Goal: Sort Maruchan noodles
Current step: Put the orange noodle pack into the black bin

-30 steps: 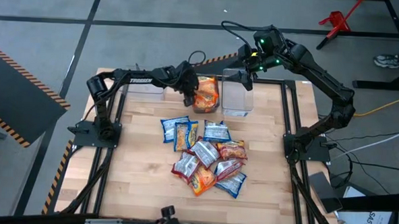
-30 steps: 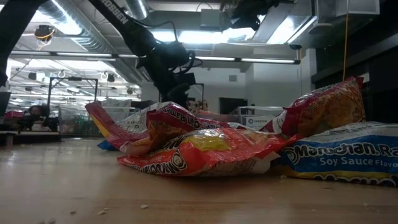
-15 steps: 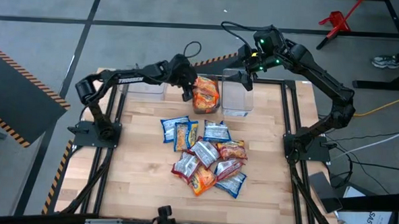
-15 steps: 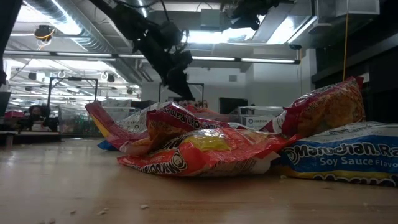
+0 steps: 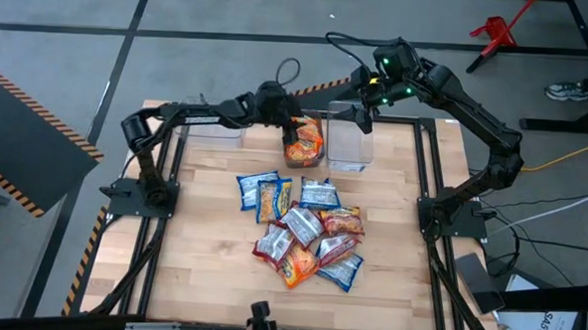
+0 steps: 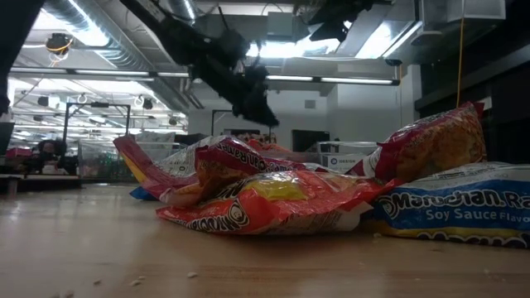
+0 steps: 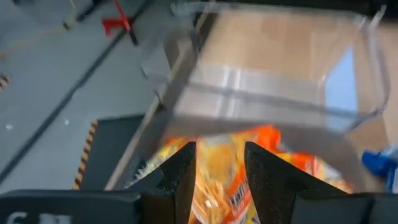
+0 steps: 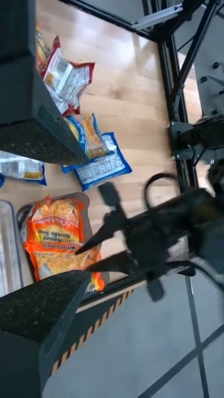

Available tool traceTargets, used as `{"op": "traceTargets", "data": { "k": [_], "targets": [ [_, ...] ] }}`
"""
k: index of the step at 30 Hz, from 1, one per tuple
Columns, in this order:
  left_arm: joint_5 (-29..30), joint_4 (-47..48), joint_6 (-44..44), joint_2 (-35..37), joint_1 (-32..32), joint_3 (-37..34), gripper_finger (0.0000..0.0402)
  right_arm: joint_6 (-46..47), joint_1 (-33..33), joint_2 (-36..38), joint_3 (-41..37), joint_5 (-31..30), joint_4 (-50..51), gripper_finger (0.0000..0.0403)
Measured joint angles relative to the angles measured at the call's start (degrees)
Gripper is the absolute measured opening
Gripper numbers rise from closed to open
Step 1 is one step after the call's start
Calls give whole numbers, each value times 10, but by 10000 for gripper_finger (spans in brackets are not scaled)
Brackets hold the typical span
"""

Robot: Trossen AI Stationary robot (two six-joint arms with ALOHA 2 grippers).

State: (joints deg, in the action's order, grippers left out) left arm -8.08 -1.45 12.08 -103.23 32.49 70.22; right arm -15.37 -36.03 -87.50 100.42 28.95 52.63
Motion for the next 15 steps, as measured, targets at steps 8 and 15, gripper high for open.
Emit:
{"op": "traceTargets", "data": {
  "k": [8, 15],
  "targets": [
    [29, 32, -13, -63, -13, 0, 119, 4, 0, 0, 0, 0, 8, 278],
    [44, 77, -4, -63, -15, 1, 119, 1, 0, 0, 0, -9, 9, 278]
  ]
}}
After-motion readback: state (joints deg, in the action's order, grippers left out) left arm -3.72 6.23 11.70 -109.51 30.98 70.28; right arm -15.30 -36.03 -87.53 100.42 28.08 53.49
